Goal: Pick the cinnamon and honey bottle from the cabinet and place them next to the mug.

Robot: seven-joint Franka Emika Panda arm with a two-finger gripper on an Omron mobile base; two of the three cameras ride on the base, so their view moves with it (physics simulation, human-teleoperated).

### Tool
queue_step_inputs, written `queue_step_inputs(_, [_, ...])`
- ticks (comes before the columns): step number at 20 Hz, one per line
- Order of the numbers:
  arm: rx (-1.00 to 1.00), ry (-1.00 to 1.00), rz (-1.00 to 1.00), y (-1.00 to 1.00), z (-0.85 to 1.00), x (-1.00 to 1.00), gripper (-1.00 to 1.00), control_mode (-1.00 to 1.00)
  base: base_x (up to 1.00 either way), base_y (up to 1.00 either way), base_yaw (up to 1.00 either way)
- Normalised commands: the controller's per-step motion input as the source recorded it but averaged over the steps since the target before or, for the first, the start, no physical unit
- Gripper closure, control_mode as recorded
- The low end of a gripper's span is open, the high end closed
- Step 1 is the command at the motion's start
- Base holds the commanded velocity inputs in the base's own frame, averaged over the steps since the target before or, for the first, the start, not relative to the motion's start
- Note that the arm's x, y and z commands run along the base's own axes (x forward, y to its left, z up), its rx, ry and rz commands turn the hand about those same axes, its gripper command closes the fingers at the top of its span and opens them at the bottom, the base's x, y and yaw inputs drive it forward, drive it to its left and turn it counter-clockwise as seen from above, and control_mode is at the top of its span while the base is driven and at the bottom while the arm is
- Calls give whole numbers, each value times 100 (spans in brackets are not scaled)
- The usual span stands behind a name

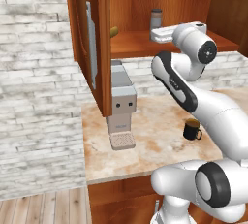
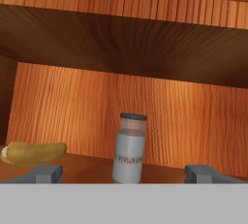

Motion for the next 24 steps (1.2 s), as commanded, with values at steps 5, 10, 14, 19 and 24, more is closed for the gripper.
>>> queue_step_inputs(5, [0, 2, 0, 0, -1, 29, -100, -100, 0, 0, 0])
queue_step_inputs(10, [0, 12, 0, 0, -14, 53, -100, -100, 0, 0, 0])
queue_step_inputs(14, [0, 6, 0, 0, -2, 47, -100, -100, 0, 0, 0])
queue_step_inputs(19, [0, 3, 0, 0, 0, 52, -100, -100, 0, 0, 0])
queue_step_inputs(24, [0, 0, 0, -3, 0, 34, -100, -100, 0, 0, 0])
